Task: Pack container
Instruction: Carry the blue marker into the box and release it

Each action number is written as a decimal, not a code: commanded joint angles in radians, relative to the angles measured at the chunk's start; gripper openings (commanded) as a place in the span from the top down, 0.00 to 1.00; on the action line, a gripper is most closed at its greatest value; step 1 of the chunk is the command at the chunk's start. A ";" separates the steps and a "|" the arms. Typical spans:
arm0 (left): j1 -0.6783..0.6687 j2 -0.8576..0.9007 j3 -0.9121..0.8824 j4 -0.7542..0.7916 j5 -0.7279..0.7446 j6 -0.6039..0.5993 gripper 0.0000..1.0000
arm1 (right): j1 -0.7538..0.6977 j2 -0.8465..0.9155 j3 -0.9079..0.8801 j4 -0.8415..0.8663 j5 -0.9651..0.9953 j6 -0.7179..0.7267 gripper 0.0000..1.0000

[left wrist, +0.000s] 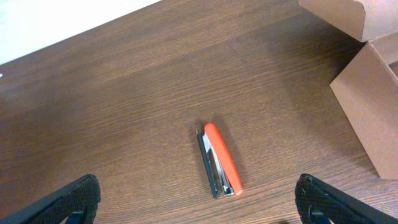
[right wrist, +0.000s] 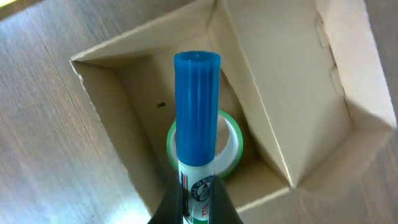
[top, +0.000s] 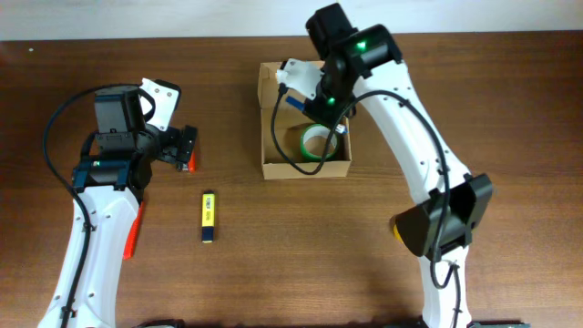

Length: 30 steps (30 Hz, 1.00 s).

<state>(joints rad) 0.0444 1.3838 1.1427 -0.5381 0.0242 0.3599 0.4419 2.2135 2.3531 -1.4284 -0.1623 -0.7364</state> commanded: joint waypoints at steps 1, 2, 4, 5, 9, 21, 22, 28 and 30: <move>0.004 0.008 0.016 0.000 -0.006 0.013 0.01 | 0.019 0.042 0.013 0.002 -0.045 -0.083 0.96; 0.004 0.008 0.016 0.000 -0.006 0.013 0.01 | 0.025 0.058 0.013 -0.001 -0.056 -0.103 0.96; 0.004 0.008 0.016 0.000 -0.006 0.013 0.00 | 0.036 0.092 0.013 -0.011 -0.056 -0.109 0.96; 0.004 0.008 0.016 0.000 -0.006 0.013 0.00 | 0.043 0.108 0.013 -0.024 -0.066 -0.134 0.96; 0.004 0.008 0.016 0.000 -0.006 0.013 0.00 | 0.062 0.153 0.013 -0.039 -0.067 -0.152 0.96; 0.004 0.008 0.016 -0.002 -0.006 0.013 0.00 | 0.062 0.257 0.003 -0.142 -0.067 -0.226 0.96; 0.004 0.008 0.016 -0.002 -0.006 0.013 0.00 | 0.061 0.264 0.003 -0.142 -0.067 -0.226 0.97; 0.004 0.008 0.016 -0.006 -0.006 0.013 0.00 | 0.060 0.320 -0.026 -0.114 -0.075 -0.225 0.96; 0.004 0.008 0.016 -0.009 -0.006 0.013 0.01 | 0.058 0.320 -0.034 -0.104 -0.074 -0.225 0.96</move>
<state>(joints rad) 0.0444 1.3838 1.1427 -0.5415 0.0242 0.3599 0.4946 2.5217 2.3283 -1.5345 -0.2092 -0.9504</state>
